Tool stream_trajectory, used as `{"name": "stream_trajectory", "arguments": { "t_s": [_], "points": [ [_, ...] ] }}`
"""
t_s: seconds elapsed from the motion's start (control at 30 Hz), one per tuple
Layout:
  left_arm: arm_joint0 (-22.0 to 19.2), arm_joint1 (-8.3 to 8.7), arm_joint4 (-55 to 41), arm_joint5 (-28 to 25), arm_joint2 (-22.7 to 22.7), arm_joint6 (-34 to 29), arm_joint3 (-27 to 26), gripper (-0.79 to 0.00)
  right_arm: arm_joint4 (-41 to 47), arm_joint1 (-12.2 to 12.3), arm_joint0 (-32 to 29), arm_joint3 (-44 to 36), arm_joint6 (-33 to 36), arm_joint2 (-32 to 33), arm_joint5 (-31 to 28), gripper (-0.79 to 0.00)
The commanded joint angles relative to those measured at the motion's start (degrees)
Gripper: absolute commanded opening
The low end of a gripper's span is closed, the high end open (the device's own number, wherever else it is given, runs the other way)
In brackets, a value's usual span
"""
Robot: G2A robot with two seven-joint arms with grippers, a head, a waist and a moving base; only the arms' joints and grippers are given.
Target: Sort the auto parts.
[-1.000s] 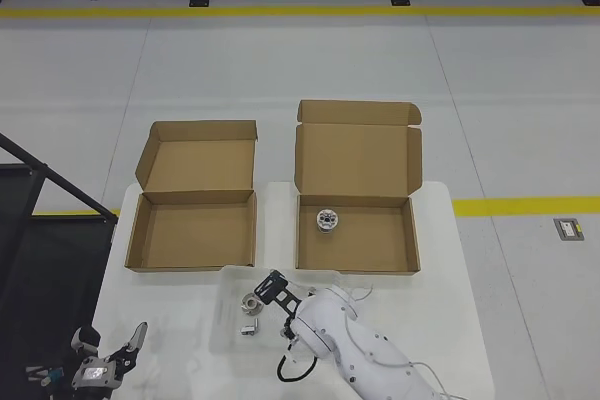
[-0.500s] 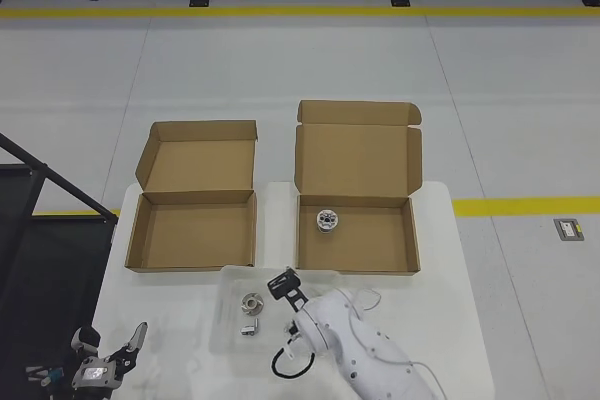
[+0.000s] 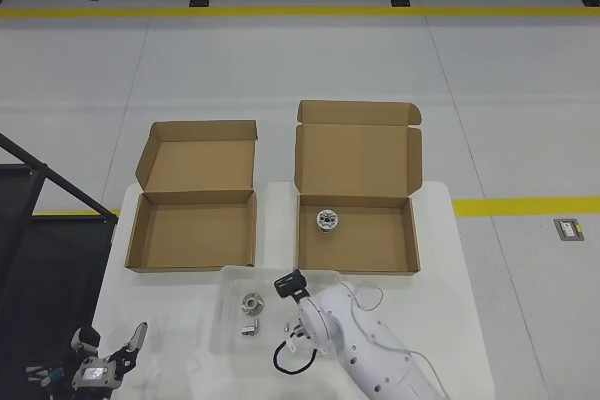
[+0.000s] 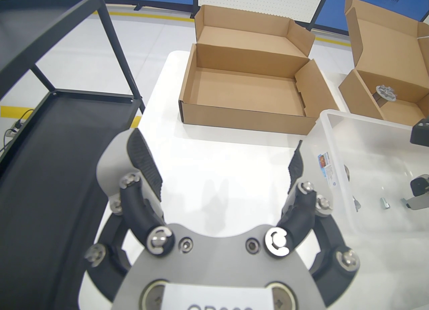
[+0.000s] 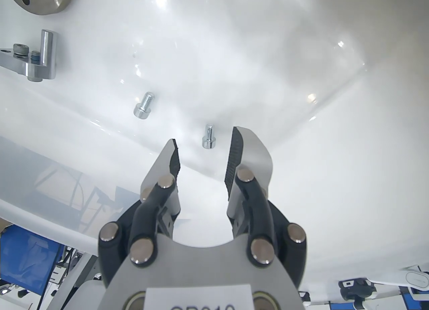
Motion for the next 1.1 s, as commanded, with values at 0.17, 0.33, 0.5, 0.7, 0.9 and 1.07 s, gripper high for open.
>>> {"name": "stream_trajectory", "arguments": {
  "t_s": [0.17, 0.33, 0.5, 0.7, 0.9, 1.07],
  "points": [
    [0.00, 0.00, 0.00, 0.00, 0.00, 0.00, 0.00, 0.000, 0.98, -0.50, 0.56, 2.14, -0.45, -0.15, -0.03, -0.493],
    [0.00, 0.00, 0.00, 0.00, 0.00, 0.00, 0.00, 0.000, 1.02, -0.73, 0.64, 3.08, -1.11, -0.14, 0.05, -0.523],
    [0.00, 0.00, 0.00, 0.00, 0.00, 0.00, 0.00, 0.000, 1.30, -1.02, 1.04, 4.11, -1.40, -0.12, 0.13, -0.560],
    [0.00, 0.00, 0.00, 0.00, 0.00, 0.00, 0.00, 0.000, 1.85, -1.31, 1.74, 5.88, -1.94, 0.21, -0.11, -0.708],
    [0.00, 0.00, 0.00, 0.00, 0.00, 0.00, 0.00, 0.000, 1.65, -1.32, 1.69, 4.76, -2.42, 0.78, -0.32, -0.785],
    [0.00, 0.00, 0.00, 0.00, 0.00, 0.00, 0.00, 0.000, 0.31, -0.60, 0.26, -1.77, -2.25, 2.42, -2.13, -0.785]
  ]
}}
